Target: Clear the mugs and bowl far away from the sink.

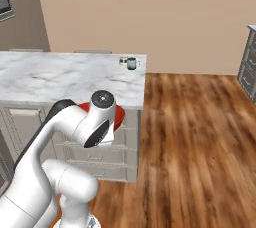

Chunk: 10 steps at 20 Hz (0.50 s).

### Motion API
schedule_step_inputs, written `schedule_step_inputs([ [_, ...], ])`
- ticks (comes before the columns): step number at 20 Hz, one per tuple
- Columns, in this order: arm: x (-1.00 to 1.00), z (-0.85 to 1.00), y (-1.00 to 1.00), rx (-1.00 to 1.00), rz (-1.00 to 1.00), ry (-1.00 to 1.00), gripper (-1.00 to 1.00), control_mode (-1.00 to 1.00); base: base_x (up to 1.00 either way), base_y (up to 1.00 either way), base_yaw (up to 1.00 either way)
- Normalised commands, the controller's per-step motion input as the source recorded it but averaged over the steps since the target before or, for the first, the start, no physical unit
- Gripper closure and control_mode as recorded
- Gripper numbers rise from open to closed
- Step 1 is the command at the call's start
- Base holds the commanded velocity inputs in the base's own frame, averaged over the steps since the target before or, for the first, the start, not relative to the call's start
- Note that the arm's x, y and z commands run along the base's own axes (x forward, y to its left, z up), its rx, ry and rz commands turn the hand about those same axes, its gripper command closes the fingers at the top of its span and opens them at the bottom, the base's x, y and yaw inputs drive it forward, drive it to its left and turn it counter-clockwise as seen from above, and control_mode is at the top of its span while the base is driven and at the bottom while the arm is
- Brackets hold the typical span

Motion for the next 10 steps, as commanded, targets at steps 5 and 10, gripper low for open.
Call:
schedule_step_inputs([
  [5,0.0,0.0,0.0,0.0,0.0,0.0,1.0,1.0,0.63,0.5,-0.09],
  [10,0.0,0.0,0.0,0.0,0.0,0.0,1.0,1.0,0.85,0.2,0.0],
])
